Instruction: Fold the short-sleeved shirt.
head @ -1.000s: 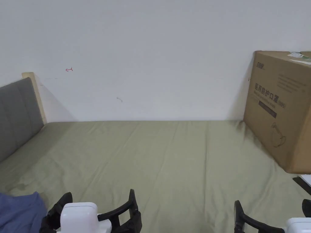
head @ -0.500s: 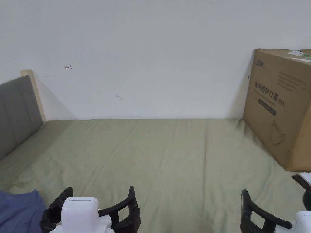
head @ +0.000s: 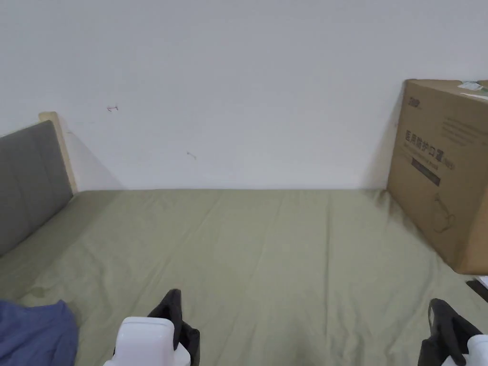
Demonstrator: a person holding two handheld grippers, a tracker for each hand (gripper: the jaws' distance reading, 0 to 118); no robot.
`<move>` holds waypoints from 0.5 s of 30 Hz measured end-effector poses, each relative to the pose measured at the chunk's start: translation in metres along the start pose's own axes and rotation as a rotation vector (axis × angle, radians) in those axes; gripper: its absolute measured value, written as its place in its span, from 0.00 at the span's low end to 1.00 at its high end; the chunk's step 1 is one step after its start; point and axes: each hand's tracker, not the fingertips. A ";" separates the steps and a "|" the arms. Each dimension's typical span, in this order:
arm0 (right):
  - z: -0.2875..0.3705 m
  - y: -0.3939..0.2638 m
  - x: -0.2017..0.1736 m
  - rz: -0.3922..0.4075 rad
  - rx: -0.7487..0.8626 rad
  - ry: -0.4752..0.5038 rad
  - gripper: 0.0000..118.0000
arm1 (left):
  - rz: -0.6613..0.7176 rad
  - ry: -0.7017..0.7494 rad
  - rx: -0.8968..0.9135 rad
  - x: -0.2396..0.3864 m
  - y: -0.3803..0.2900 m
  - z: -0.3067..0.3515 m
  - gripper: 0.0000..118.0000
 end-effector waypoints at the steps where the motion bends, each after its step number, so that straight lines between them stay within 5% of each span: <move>1: 0.000 0.000 -0.005 0.008 0.000 0.006 0.00 | 0.000 0.006 -0.001 -0.006 -0.002 0.003 0.00; 15: 0.001 0.019 -0.179 -0.033 0.006 0.554 0.00 | -0.029 0.465 -0.056 -0.152 -0.006 0.089 0.00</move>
